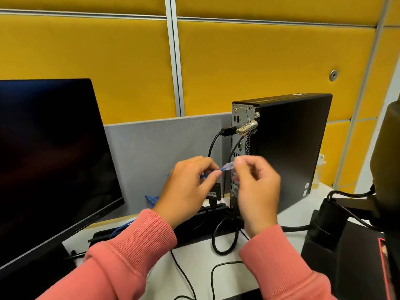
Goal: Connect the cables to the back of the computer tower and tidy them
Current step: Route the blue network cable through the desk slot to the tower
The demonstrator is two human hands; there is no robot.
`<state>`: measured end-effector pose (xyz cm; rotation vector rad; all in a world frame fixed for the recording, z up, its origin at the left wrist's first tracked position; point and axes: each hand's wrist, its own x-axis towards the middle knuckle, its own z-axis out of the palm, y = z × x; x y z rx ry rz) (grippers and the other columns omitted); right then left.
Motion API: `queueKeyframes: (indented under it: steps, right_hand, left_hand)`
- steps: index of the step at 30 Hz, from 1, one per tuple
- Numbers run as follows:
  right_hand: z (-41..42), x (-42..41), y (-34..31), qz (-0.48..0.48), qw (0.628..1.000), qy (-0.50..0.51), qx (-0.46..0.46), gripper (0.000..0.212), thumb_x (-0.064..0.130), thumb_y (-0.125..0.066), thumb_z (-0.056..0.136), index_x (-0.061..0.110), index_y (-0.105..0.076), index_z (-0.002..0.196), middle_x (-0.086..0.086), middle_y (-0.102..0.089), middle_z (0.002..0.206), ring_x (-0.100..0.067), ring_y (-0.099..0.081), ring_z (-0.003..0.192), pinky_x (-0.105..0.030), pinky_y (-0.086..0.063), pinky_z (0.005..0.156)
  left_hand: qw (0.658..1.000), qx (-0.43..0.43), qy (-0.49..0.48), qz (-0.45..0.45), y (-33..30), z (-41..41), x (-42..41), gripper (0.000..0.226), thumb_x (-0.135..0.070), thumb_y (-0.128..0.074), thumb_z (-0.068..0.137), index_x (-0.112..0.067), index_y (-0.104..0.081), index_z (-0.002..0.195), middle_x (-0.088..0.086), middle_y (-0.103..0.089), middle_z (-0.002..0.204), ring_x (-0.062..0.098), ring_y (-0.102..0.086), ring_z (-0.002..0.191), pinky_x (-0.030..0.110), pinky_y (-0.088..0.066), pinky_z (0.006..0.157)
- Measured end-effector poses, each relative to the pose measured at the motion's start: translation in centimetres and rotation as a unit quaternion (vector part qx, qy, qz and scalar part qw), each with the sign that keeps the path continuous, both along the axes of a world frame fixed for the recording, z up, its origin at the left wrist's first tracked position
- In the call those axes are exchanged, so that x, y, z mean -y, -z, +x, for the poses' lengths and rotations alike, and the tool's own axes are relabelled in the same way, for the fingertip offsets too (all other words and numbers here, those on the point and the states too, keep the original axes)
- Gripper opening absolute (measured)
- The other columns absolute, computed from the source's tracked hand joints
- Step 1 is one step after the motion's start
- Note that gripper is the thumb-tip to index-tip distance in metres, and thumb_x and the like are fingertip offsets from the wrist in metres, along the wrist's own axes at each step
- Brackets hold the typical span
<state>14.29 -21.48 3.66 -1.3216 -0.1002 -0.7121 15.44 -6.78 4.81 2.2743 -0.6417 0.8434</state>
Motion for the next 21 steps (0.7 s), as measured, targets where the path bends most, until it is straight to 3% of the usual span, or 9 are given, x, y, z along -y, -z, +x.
queueKeyframes:
  steps: [3, 6, 8, 11, 12, 15, 21]
  right_hand:
    - [1.4, 1.6, -2.5, 0.047, 0.987, 0.13, 0.078, 0.015, 0.009, -0.061, 0.091, 0.02, -0.067, 0.099, -0.001, -0.064, 0.091, -0.007, -0.055, 0.076, -0.022, -0.045, 0.072]
    - [3.0, 2.4, -5.8, 0.049, 0.97, 0.203, 0.124, 0.025, 0.01, -0.053, 0.094, 0.022, -0.066, 0.111, 0.004, -0.056, 0.112, -0.008, -0.055, 0.102, -0.014, -0.042, 0.085]
    - [4.5, 2.5, -7.2, 0.014, 0.969, 0.212, 0.127, 0.029, 0.019, -0.047, 0.097, 0.023, -0.068, 0.116, 0.009, -0.056, 0.122, -0.013, -0.052, 0.119, -0.027, -0.041, 0.102]
    - [6.7, 2.3, -7.4, -0.084, 0.974, 0.187, 0.101, 0.041, 0.036, -0.034, 0.1, 0.029, -0.067, 0.124, 0.009, -0.053, 0.141, -0.011, -0.038, 0.14, -0.045, -0.024, 0.118]
    - [7.2, 2.3, -7.0, -0.112, 0.971, 0.188, 0.094, 0.043, 0.04, -0.031, 0.101, 0.031, -0.067, 0.124, 0.011, -0.051, 0.143, -0.012, -0.033, 0.144, -0.048, -0.02, 0.118]
    - [8.3, 2.7, -6.6, -0.168, 0.951, 0.238, 0.102, 0.036, 0.037, -0.033, 0.1, 0.03, -0.067, 0.111, 0.009, -0.054, 0.132, -0.017, -0.037, 0.139, -0.058, -0.03, 0.108]
    - [9.4, 2.5, -6.5, -0.166, 0.938, 0.278, 0.127, 0.029, 0.033, -0.037, 0.099, 0.025, -0.064, 0.104, 0.005, -0.054, 0.122, -0.014, -0.042, 0.129, -0.053, -0.033, 0.105]
  left_hand:
    - [1.0, -0.008, -0.021, -0.006, 0.0, 1.3, 0.7, 0.012, -0.03, -0.067, 0.096, -0.028, -0.069, 0.084, -0.013, -0.059, 0.075, 0.007, -0.057, 0.074, 0.034, -0.05, 0.067]
    - [0.999, -0.011, -0.041, 0.017, 0.0, 2.0, 1.6, 0.012, -0.031, -0.066, 0.096, -0.027, -0.069, 0.086, -0.012, -0.063, 0.079, 0.01, -0.06, 0.077, 0.039, -0.054, 0.07]
    - [0.997, -0.004, -0.072, 0.04, 0.2, 2.3, 1.8, 0.012, -0.032, -0.063, 0.098, -0.028, -0.069, 0.089, -0.012, -0.062, 0.082, 0.011, -0.059, 0.078, 0.036, -0.053, 0.069]
    - [0.994, 0.012, -0.103, 0.042, 0.7, 2.6, 1.2, 0.012, -0.032, -0.061, 0.099, -0.028, -0.067, 0.09, -0.012, -0.059, 0.081, 0.012, -0.057, 0.075, 0.033, -0.048, 0.064]
    - [0.993, 0.019, -0.107, 0.037, 0.9, 2.7, 0.7, 0.011, -0.031, -0.061, 0.099, -0.027, -0.067, 0.09, -0.011, -0.059, 0.08, 0.013, -0.057, 0.074, 0.033, -0.047, 0.063]
    - [0.99, 0.044, -0.123, 0.052, 1.3, 3.0, 0.3, 0.014, -0.032, -0.061, 0.1, -0.026, -0.068, 0.09, -0.008, -0.06, 0.08, 0.017, -0.059, 0.071, 0.036, -0.051, 0.062]
    - [0.984, 0.075, -0.141, 0.073, 1.2, 3.3, 0.7, 0.018, -0.031, -0.058, 0.1, -0.022, -0.065, 0.087, -0.006, -0.056, 0.078, 0.021, -0.057, 0.064, 0.042, -0.053, 0.059]
